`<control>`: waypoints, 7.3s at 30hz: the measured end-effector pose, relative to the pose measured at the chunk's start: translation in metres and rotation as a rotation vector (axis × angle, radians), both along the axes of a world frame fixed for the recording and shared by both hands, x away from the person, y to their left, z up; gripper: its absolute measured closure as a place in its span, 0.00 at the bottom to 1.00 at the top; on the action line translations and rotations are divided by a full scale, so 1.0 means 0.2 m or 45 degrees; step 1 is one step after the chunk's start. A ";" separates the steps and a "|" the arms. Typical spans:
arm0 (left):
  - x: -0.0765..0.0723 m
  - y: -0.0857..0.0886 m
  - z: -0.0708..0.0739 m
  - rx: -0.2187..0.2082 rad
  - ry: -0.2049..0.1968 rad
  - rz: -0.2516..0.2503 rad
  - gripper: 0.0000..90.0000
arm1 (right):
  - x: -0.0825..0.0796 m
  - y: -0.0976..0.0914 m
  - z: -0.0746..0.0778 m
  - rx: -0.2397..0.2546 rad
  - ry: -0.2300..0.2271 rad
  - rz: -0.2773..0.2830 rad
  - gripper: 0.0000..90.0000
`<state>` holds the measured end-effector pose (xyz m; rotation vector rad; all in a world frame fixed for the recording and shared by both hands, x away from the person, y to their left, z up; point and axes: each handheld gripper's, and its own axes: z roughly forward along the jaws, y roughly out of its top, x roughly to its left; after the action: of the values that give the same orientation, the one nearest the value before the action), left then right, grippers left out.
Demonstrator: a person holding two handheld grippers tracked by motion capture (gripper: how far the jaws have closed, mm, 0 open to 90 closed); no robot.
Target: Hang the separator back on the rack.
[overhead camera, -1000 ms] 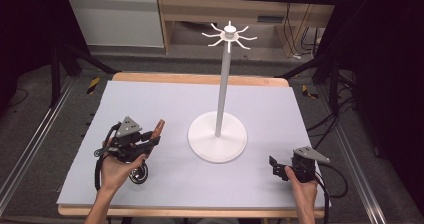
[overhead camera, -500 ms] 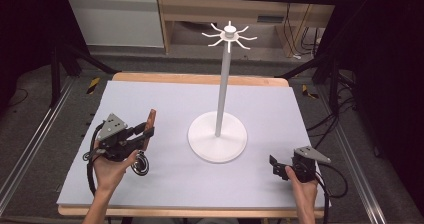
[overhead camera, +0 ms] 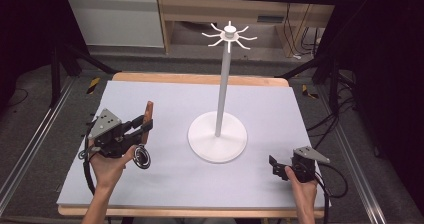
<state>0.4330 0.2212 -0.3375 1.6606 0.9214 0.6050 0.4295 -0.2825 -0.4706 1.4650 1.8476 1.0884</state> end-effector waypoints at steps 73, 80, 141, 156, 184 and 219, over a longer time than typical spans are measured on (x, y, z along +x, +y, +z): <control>0.03 -0.43 0.58 -0.061 -0.260 -0.161 0.75 | 0.00 0.01 0.01 0.013 0.000 0.006 0.06; 0.06 -0.45 0.63 -0.086 -0.268 -0.171 0.75 | 0.00 0.00 0.00 0.013 0.002 0.007 0.06; 0.23 -0.68 0.69 0.007 -0.225 -0.205 0.75 | 0.01 -0.01 0.00 0.024 0.007 0.005 0.05; 0.26 -0.69 0.66 0.011 -0.222 -0.202 0.75 | 0.01 0.00 0.00 0.024 0.014 0.008 0.05; 0.26 -0.69 0.64 0.029 -0.251 -0.187 0.68 | 0.01 0.00 0.00 0.021 0.016 0.007 0.06; 0.10 -0.23 0.08 0.093 -0.081 -0.114 0.54 | 0.01 0.00 -0.02 0.026 0.034 0.006 0.06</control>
<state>0.4536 0.1743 -0.3210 1.7281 0.7826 0.6332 0.4311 -0.2818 -0.4743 1.4942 1.8642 1.0984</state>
